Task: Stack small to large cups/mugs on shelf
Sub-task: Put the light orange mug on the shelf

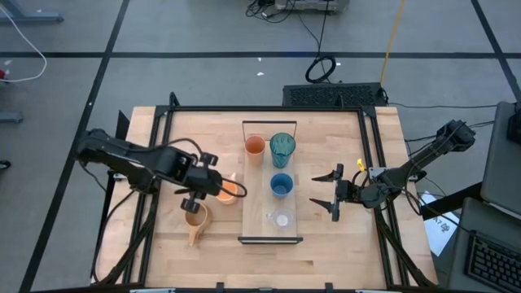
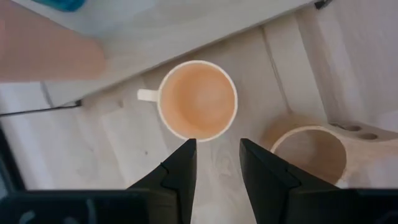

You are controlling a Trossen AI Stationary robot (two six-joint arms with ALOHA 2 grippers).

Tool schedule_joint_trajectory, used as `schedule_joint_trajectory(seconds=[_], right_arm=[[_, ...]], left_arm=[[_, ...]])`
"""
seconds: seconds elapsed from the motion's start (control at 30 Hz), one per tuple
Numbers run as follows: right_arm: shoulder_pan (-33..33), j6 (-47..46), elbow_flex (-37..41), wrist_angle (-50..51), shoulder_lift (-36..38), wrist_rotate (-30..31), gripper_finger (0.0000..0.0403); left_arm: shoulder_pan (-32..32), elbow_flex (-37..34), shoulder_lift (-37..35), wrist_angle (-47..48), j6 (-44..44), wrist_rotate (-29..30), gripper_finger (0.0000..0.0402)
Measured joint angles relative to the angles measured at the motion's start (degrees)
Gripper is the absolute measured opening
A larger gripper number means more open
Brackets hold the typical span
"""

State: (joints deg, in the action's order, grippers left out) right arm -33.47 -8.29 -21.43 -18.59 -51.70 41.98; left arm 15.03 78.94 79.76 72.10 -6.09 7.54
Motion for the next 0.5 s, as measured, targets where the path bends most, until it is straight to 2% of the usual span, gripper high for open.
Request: schedule_joint_trajectory(seconds=[0.5], right_arm=[[0.0,0.0,0.0,0.0,0.0,0.0,0.0311]], left_arm=[[0.0,-15.5,-0.1,-17.6,-0.8,-0.1,0.0124]])
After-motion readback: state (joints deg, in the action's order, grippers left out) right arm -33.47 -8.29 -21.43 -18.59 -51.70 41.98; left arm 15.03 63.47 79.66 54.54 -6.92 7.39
